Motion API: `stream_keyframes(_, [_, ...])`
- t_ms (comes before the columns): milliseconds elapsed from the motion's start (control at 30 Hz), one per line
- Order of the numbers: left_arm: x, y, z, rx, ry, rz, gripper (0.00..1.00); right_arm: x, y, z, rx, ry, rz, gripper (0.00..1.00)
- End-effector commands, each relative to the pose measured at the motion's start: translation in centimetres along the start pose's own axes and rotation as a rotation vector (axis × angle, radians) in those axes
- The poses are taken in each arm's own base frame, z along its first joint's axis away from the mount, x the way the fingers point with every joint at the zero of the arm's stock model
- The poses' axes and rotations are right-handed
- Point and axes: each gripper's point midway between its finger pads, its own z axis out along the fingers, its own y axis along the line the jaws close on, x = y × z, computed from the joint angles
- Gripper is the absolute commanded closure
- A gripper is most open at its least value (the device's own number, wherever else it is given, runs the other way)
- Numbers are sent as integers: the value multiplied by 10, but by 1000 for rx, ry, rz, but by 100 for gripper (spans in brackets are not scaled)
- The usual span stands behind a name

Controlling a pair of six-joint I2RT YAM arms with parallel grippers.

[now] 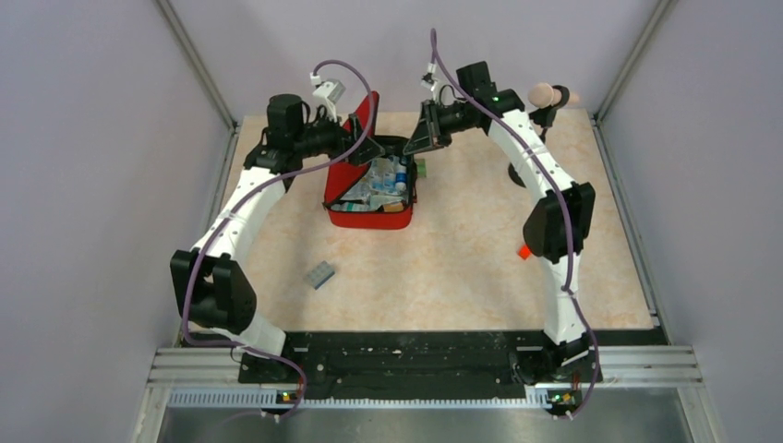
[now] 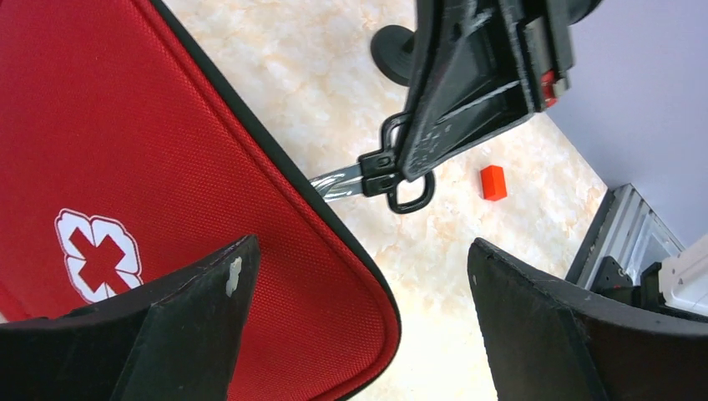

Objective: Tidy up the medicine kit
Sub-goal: Place the scissors in the medicine box.

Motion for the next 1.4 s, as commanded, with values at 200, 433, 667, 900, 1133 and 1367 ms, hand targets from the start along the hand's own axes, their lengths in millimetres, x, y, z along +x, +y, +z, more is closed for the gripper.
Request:
stream_keyframes(200, [-9, -12, 9, 14, -9, 74, 2, -11, 24, -14, -27, -52, -1, 94])
stream_keyframes(433, [-7, 16, -7, -196, 5, 176, 1, -39, 30, -11, -51, -119, -10, 93])
stream_keyframes(667, [-14, 7, -22, -325, 21, 442, 1, -40, 26, -4, -53, -123, 37, 92])
stream_keyframes(900, [0, 1, -26, -402, 131, 527, 13, -33, 25, 5, -113, -82, 90, 98])
stream_keyframes(1133, [11, 13, -37, -469, 198, 540, 41, -24, 15, 12, -53, -69, 171, 98])
stream_keyframes(1367, [17, 11, -33, -417, 251, 603, 95, -38, 9, 24, 64, -140, 281, 99])
